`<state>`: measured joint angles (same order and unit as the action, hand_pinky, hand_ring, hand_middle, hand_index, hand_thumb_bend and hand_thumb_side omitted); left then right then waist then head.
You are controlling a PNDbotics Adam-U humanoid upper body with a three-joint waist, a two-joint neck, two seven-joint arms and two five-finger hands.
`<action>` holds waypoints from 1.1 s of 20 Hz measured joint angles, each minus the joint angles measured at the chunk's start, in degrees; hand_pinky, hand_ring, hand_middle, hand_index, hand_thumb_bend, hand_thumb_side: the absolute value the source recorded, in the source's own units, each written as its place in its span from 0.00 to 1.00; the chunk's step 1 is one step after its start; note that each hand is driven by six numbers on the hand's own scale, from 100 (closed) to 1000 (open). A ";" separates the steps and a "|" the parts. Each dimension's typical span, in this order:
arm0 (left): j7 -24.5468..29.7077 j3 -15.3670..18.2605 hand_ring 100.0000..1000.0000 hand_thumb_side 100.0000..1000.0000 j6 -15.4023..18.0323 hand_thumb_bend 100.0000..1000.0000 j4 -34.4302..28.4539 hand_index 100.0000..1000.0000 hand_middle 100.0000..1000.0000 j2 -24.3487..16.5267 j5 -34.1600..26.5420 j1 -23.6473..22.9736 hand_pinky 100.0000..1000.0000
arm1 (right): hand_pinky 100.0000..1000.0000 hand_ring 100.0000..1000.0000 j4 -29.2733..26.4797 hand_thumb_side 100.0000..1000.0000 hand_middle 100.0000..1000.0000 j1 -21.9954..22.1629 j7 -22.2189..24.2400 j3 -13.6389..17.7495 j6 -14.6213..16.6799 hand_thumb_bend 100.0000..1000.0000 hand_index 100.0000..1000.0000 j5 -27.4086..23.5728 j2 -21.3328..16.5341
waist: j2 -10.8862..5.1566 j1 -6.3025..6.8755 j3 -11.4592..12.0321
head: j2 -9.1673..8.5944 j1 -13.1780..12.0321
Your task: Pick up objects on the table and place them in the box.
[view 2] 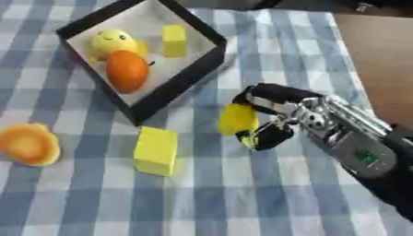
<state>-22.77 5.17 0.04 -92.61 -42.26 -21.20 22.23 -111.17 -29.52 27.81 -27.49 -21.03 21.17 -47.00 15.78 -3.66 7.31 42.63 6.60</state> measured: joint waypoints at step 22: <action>-1.98 0.80 0.76 0.53 1.36 0.81 -3.79 0.88 0.83 0.00 0.31 0.58 0.74 | 0.78 0.66 36.91 0.00 0.52 -39.04 6.35 3.58 9.25 0.00 0.66 15.35 25.67 | -0.07 -0.02 2.37 | 0.02 3.74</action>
<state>-24.74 5.97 1.41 -96.39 -42.26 -20.89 22.80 -74.26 -68.55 34.16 -23.91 -11.78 36.53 -21.33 15.71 -3.67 9.67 42.65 10.33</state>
